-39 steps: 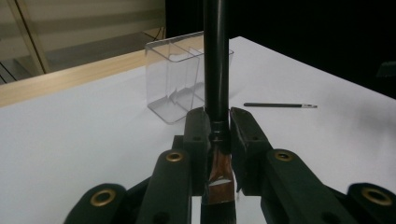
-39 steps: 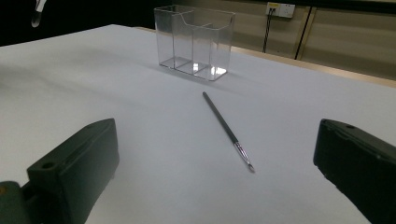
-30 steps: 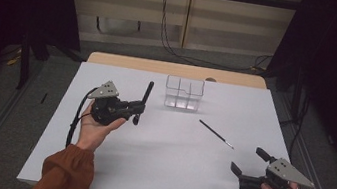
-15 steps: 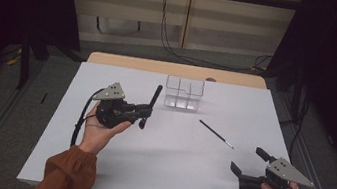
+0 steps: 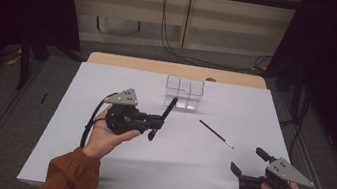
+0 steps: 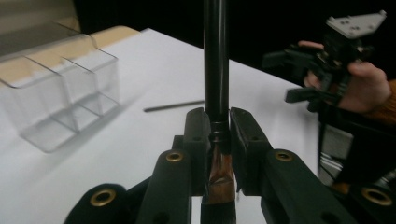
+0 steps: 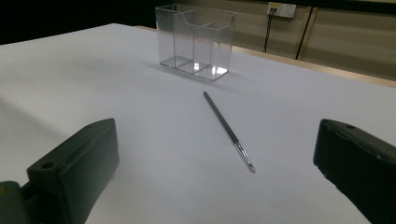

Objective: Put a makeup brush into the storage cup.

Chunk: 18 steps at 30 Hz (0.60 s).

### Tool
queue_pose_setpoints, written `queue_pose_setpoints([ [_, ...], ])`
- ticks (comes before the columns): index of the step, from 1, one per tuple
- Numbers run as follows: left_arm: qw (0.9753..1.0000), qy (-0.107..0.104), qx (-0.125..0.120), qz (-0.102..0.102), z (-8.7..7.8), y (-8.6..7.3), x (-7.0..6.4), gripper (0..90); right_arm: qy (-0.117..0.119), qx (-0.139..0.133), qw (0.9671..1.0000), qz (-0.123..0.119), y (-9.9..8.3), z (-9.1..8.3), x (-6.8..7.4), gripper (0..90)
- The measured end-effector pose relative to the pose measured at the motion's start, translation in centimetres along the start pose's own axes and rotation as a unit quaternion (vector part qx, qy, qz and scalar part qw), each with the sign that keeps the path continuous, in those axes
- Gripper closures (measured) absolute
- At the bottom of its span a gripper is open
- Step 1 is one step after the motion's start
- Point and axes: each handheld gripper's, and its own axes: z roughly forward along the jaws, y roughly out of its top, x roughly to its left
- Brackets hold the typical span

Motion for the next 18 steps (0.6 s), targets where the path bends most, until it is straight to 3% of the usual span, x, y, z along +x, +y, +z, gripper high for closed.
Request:
queue_pose_setpoints([
  [5, 0.9994, -0.01, 0.031, 0.009, 0.8, 0.2, -0.6, 77.8, 0.005, 0.006, 1.0, 0.001, 0.0, 0.1, 0.0, 0.0],
  [7, 0.9983, -0.017, 0.055, 0.012, 1.1, 0.2, -0.8, 77.8, 0.002, 0.006, 1.0, 0.002, 0.0, 0.1, 0.1, 0.0],
  [8, 0.9978, -0.007, 0.064, 0.014, 1.3, 0.2, -0.9, 77.8, 0.002, 0.006, 1.0, 0.003, 0.0, 0.1, 0.0, 0.0],
  [12, 0.9953, -0.008, 0.096, 0.011, 1.8, 0.2, -0.9, 77.9, 0.003, 0.007, 0.9999, 0.011, 0.0, 0.1, 0.0, 0.0],
  [18, 0.9921, -0.002, 0.125, 0.006, 2.2, 0.1, -0.7, 77.9, 0.009, 0.008, 0.9999, 0.012, 0.1, 0.3, 0.0, 0.0],
])
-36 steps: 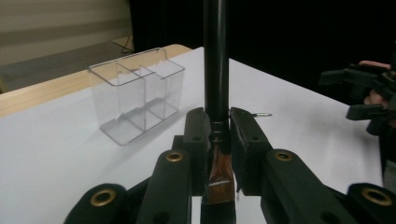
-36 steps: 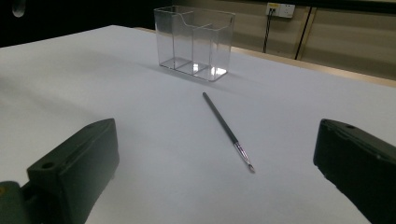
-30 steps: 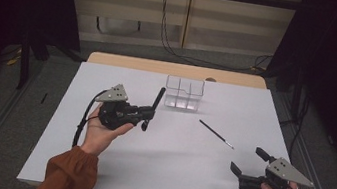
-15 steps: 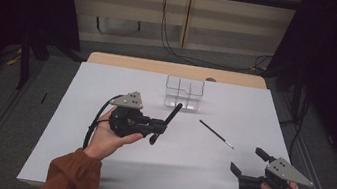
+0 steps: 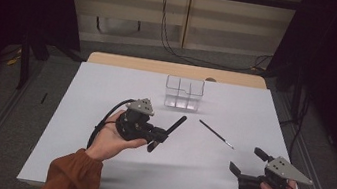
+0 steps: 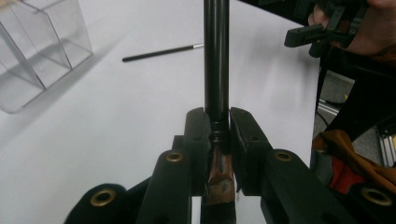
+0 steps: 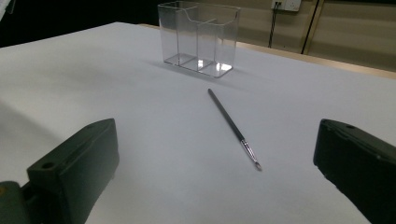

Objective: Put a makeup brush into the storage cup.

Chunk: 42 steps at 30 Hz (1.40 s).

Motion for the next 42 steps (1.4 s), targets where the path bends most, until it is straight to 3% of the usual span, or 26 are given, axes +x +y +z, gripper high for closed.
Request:
queue_pose_setpoints([
  [3, 0.9999, -0.001, 0.013, -0.001, 0.1, 0.0, 0.1, 77.8, 0.005, 0.0, 1.0, -0.002, 0.0, 0.1, 0.2, 0.0],
  [10, 0.9988, 0.002, 0.049, -0.004, 0.4, 0.2, -0.3, 77.8, 0.049, 0.006, 0.9987, -0.016, 0.4, 0.7, 1.4, 0.0],
  [15, 0.9972, 0.003, 0.074, 0.014, 0.7, 0.7, -1.0, 77.8, 0.069, 0.009, 0.9974, -0.02, 1.1, 0.9, 1.4, 0.0],
  [17, 0.9964, 0.002, 0.083, 0.018, 0.8, 0.9, -1.3, 77.8, 0.081, 0.016, 0.9963, -0.025, 1.5, 1.0, 1.5, 0.0],
  [18, 0.9956, 0.006, 0.092, 0.017, 0.9, 1.1, -1.4, 77.8, 0.101, 0.029, 0.9939, -0.034, 2.0, 1.2, 1.6, 0.0],
  [22, 0.9945, 0.008, 0.103, 0.016, 0.8, 1.6, -1.4, 77.9, 0.122, 0.05, 0.9902, -0.047, 2.4, 1.6, 1.9, 0.0],
  [27, 0.9911, 0.009, 0.131, 0.022, 1.1, 2.0, -1.2, 77.8, 0.164, 0.087, 0.9807, -0.063, 3.2, 2.5, 2.7, 0.0],
  [28, 0.9907, 0.01, 0.134, 0.02, 1.2, 1.9, -1.3, 77.8, 0.193, 0.104, 0.9742, -0.052, 3.8, 2.8, 2.8, 0.0],
  [29, 0.9898, 0.009, 0.141, 0.02, 1.5, 1.8, -1.3, 77.8, 0.193, 0.104, 0.9742, -0.052, 3.8, 2.8, 2.8, 0.0],
  [31, 0.9882, 0.006, 0.151, 0.023, 1.8, 1.6, -1.4, 77.8, 0.216, 0.119, 0.9677, -0.05, 4.5, 3.1, 3.0, 0.0],
  [34, 0.9874, 0.001, 0.157, 0.021, 2.1, 1.3, -1.4, 77.8, 0.229, 0.136, 0.9617, -0.065, 5.2, 3.6, 3.4, 0.0],
  [38, 0.9866, 0.01, 0.162, 0.022, 2.2, 1.2, -1.2, 77.8, 0.24, 0.153, 0.9541, -0.092, 6.0, 4.6, 4.1, 0.1],
  [39, 0.9864, 0.011, 0.163, 0.018, 2.3, 1.1, -1.2, 77.8, 0.25, 0.162, 0.9496, -0.099, 6.5, 5.2, 4.4, 0.1],
  [41, 0.9858, 0.011, 0.167, 0.02, 2.3, 1.0, -1.2, 77.8, 0.25, 0.165, 0.9484, -0.103, 6.6, 5.4, 4.6, 0.2],
  [42, 0.9858, 0.011, 0.167, 0.018, 2.4, 1.0, -1.3, 77.8, 0.257, 0.173, 0.9441, -0.113, 6.8, 5.8, 4.8, 0.2],
])
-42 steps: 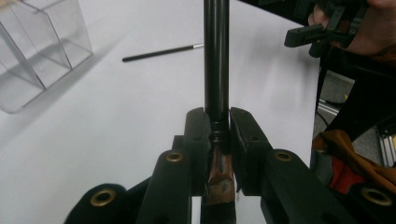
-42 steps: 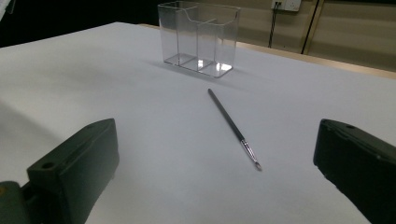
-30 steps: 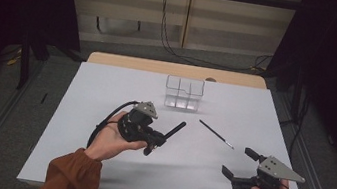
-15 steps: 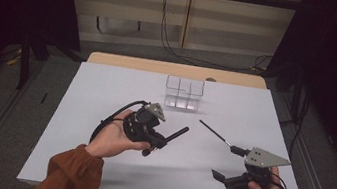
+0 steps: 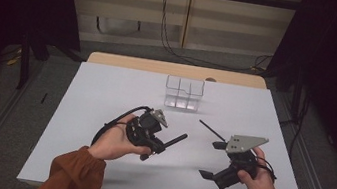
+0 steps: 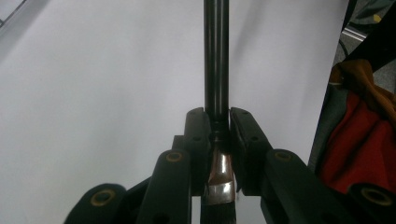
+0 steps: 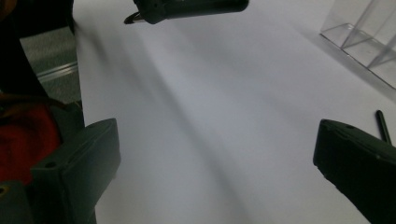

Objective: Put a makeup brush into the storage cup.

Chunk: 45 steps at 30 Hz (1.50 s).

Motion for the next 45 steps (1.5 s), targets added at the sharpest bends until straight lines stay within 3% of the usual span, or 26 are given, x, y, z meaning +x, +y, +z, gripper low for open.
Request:
queue_pose_setpoints([
  [2, 0.9999, 0.0, 0.01, 0.005, 0.1, 0.0, 0.1, 77.8, 0.009, 0.013, 0.9998, -0.011, 0.5, 0.5, -0.1, 0.3],
  [3, 0.9999, 0.003, 0.011, 0.0, 0.2, 0.0, 0.0, 77.8, 0.029, 0.033, 0.9989, -0.017, 1.1, 1.1, -0.2, 0.4],
  [4, 0.9999, 0.002, 0.013, 0.003, 0.3, 0.0, 0.1, 77.8, 0.029, 0.033, 0.9989, -0.017, 1.1, 1.1, -0.2, 0.4],
  [6, 0.9999, 0.007, 0.012, -0.004, 0.5, -0.1, 0.1, 77.8, 0.058, 0.057, 0.9964, -0.024, 1.8, 2.0, -0.2, 1.2],
  [13, 0.9995, 0.002, 0.029, 0.008, 0.7, -0.3, 0.0, 77.8, 0.063, 0.102, 0.9914, -0.053, 3.1, 3.8, -0.1, 1.8],
  [16, 0.9997, 0.002, 0.024, 0.004, 0.9, -0.2, -0.2, 77.8, 0.075, 0.126, 0.9874, -0.061, 3.5, 4.3, -0.2, 2.0],
  [20, 0.9989, 0.002, 0.043, 0.017, 1.3, -0.1, -0.4, 77.8, 0.096, 0.134, 0.9837, -0.073, 4.0, 4.5, -0.4, 2.4],
  [23, 0.9979, 0.004, 0.058, 0.029, 1.6, -0.2, -0.8, 77.8, 0.099, 0.134, 0.9828, -0.078, 4.5, 4.6, -0.6, 2.4],
  [25, 0.9975, 0.003, 0.063, 0.031, 1.7, -0.2, -0.8, 77.8, 0.102, 0.144, 0.9806, -0.086, 4.7, 4.8, -0.6, 3.2],
  [36, 0.9957, -0.003, 0.083, 0.043, 2.1, -0.3, -1.2, 77.8, 0.115, 0.176, 0.9709, -0.115, 5.1, 6.4, -0.6, 18.7],
  [37, 0.9956, -0.004, 0.083, 0.042, 2.1, -0.3, -1.3, 77.8, 0.12, 0.184, 0.968, -0.121, 5.2, 6.6, -0.6, 22.5],
  [42, 0.9947, -0.01, 0.089, 0.05, 2.5, -0.4, -1.5, 77.7, 0.122, 0.189, 0.9658, -0.129, 5.3, 7.0, -0.7, 24.3],
  [45, 0.9938, -0.019, 0.098, 0.049, 2.7, -0.4, -1.5, 77.7, 0.128, 0.201, 0.9625, -0.129, 5.3, 7.3, -0.6, 31.8],
])
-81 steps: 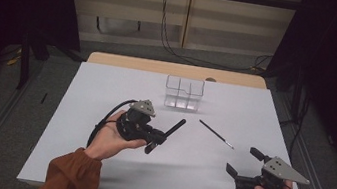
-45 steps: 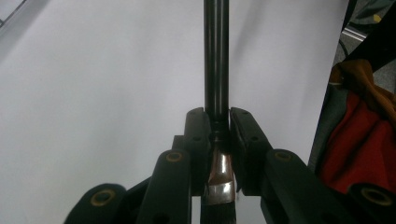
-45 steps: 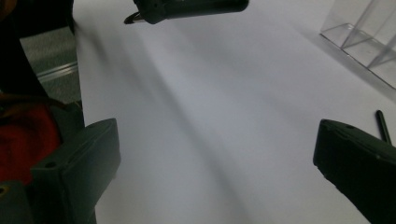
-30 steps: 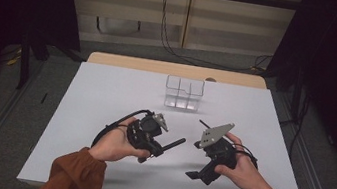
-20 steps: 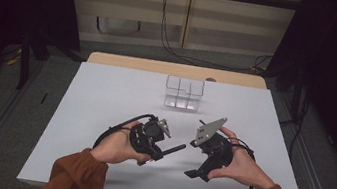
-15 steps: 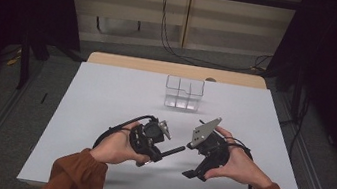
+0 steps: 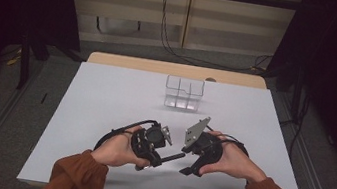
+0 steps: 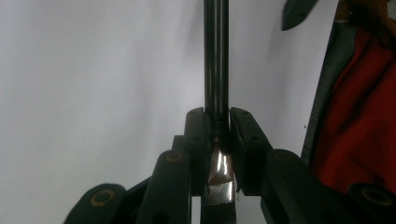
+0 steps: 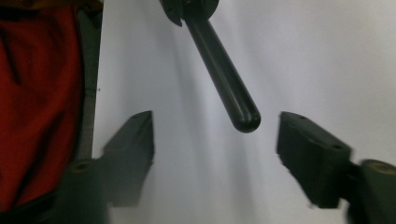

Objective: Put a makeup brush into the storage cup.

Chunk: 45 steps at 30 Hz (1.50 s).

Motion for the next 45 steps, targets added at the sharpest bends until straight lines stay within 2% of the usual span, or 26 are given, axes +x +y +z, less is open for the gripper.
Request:
queue_pose_setpoints([
  [2, 1.0, 0.0, -0.004, -0.006, 0.2, 0.0, -0.2, 77.8, 0.001, -0.001, 1.0, -0.004, 0.0, 0.1, -0.1, 36.8],
  [3, 1.0, -0.001, 0.003, 0.005, 0.1, 0.1, -0.1, 77.7, 0.004, -0.004, 1.0, -0.004, 0.0, 0.1, -0.2, 40.2],
  [7, 1.0, -0.005, -0.002, 0.002, 0.2, 0.1, -0.4, 77.7, 0.004, -0.005, 1.0, -0.007, 0.1, 0.1, -0.4, 48.5],
  [8, 0.9999, -0.006, 0.004, 0.011, 0.2, 0.2, -0.3, 77.7, 0.004, -0.005, 1.0, -0.008, 0.1, 0.1, -0.4, 49.9],
  [9, 0.9999, -0.004, -0.004, 0.014, 0.3, 0.2, -0.5, 77.7, 0.007, -0.004, 0.9999, -0.006, 0.2, 0.2, -0.3, 51.1],
  [10, 0.9997, -0.007, 0.005, 0.023, 0.3, 0.2, -0.4, 77.7, 0.007, -0.001, 0.9999, -0.008, 0.2, 0.3, -0.2, 52.8],
  [11, 0.9999, -0.002, -0.004, 0.01, 0.5, 0.2, -0.6, 77.7, 0.005, -0.002, 0.9999, -0.014, 0.3, 0.4, -0.2, 54.1],
  [13, 0.9998, -0.007, 0.007, 0.017, 0.5, 0.3, -0.5, 77.8, 0.008, -0.002, 0.9999, -0.015, 0.4, 0.4, 0.0, 55.6],
  [15, 0.9998, -0.007, 0.003, 0.016, 0.6, 0.3, -0.6, 77.7, 0.008, -0.004, 0.9998, -0.016, 0.5, 0.5, 0.1, 58.0],
  [17, 0.9995, -0.008, 0.01, 0.028, 0.7, 0.3, -0.5, 77.7, 0.012, -0.004, 0.9997, -0.021, 0.5, 0.5, 0.1, 59.1],
  [22, 0.9994, -0.018, 0.004, 0.031, 0.9, 0.2, -0.4, 77.7, 0.016, 0.0, 0.9994, -0.029, 0.6, 0.8, 0.2, 66.2],
  [23, 0.9996, -0.017, -0.009, 0.021, 1.0, 0.2, -0.5, 77.7, 0.019, 0.001, 0.9994, -0.03, 0.6, 0.8, 0.3, 67.8],
  [25, 0.9992, -0.019, -0.002, 0.034, 0.9, 0.2, -0.4, 77.7, 0.023, 0.001, 0.9992, -0.034, 0.7, 0.8, 0.3, 70.2],
  [26, 0.9995, -0.02, -0.011, 0.021, 1.0, 0.1, -0.6, 77.7, 0.023, 0.002, 0.9991, -0.035, 0.7, 0.9, 0.4, 71.3],
  [27, 0.9993, -0.022, -0.005, 0.031, 1.0, 0.2, -0.5, 77.7, 0.025, 0.004, 0.999, -0.036, 0.7, 0.9, 0.4, 71.9],
  [29, 0.9991, -0.026, -0.006, 0.031, 1.0, 0.2, -0.6, 77.7, 0.026, 0.004, 0.9988, -0.041, 0.6, 1.0, 0.4, 72.7],
  [32, 0.9982, -0.026, 0.008, 0.053, 0.9, 0.2, -0.4, 77.7, 0.03, 0.002, 0.9985, -0.045, 0.6, 1.1, 0.4, 76.4],
  [33, 0.9991, -0.023, -0.006, 0.034, 1.2, 0.2, -0.6, 77.6, 0.032, 0.006, 0.9985, -0.045, 0.6, 1.1, 0.4, 77.1],
  [34, 0.9989, -0.027, -0.001, 0.04, 1.1, 0.2, -0.5, 77.5, 0.035, 0.009, 0.9984, -0.044, 0.5, 1.1, 0.5, 77.8],
  [36, 0.9989, -0.028, -0.004, 0.037, 1.1, 0.2, -0.5, 77.5, 0.036, 0.009, 0.9981, -0.048, 0.5, 1.3, 0.5, 78.6],
  [37, 0.9984, -0.029, 0.001, 0.049, 1.0, 0.2, -0.4, 77.4, 0.043, 0.012, 0.9981, -0.042, 0.4, 1.3, 0.5, 79.0],
  [38, 0.9987, -0.035, -0.009, 0.035, 1.1, 0.1, -0.6, 77.4, 0.046, 0.012, 0.998, -0.042, 0.4, 1.4, 0.4, 79.2],
  [40, 0.9985, -0.034, -0.009, 0.043, 1.1, 0.1, -0.7, 77.4, 0.06, 0.017, 0.9973, -0.037, 0.3, 1.4, 0.5, 79.5],
  [45, 0.9984, -0.035, -0.017, 0.039, 1.0, 0.1, -0.4, 76.5, 0.058, 0.02, 0.9977, -0.028, 0.3, 1.2, 0.7, 79.9],
])
